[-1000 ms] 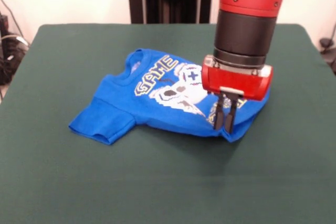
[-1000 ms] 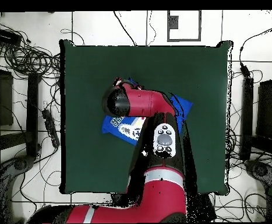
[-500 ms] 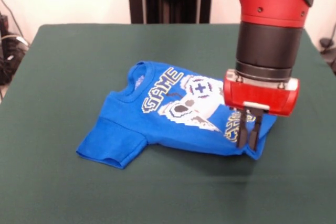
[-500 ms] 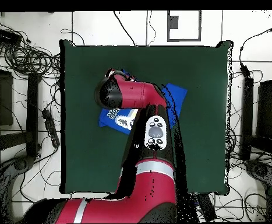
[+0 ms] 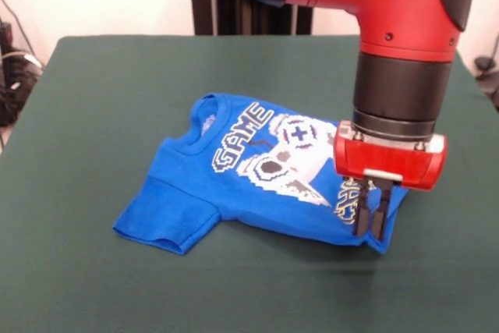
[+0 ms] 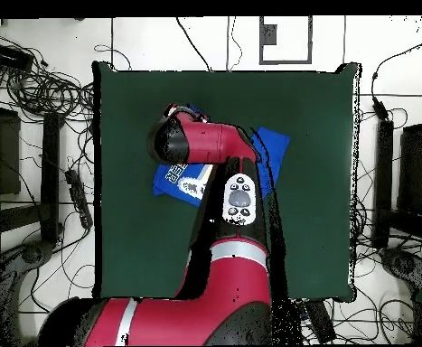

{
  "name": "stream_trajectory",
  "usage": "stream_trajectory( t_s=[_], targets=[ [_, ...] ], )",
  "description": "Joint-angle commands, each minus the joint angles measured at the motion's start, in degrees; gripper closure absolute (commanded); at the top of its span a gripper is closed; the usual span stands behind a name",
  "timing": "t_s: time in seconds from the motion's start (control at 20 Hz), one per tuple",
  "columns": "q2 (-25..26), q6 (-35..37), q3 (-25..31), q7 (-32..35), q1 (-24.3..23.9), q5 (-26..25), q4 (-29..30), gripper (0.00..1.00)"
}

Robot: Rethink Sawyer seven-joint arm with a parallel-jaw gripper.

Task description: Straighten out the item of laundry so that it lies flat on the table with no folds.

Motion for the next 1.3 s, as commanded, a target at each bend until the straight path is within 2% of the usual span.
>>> stream_trajectory(
  t_s=[0.05,0.25,0.45,0.5,1.1,1.3],
  targets=[
    [-2.2,7.6,7.7,0.0,1.0,0.5,-4.0,1.0],
    [-1.2,9.2,7.9,-1.1,1.4,0.1,-7.9,1.0],
    [0.3,12.2,4.5,0.0,3.5,-0.8,-12.1,1.0],
    [0.3,11.8,4.4,-0.1,3.5,-1.5,-12.4,0.0],
    [0.4,12.7,2.7,-1.2,3.9,-4.2,-14.3,0.0],
    [-1.5,11.2,3.1,0.5,2.8,-3.5,-9.2,0.0]
  ],
)
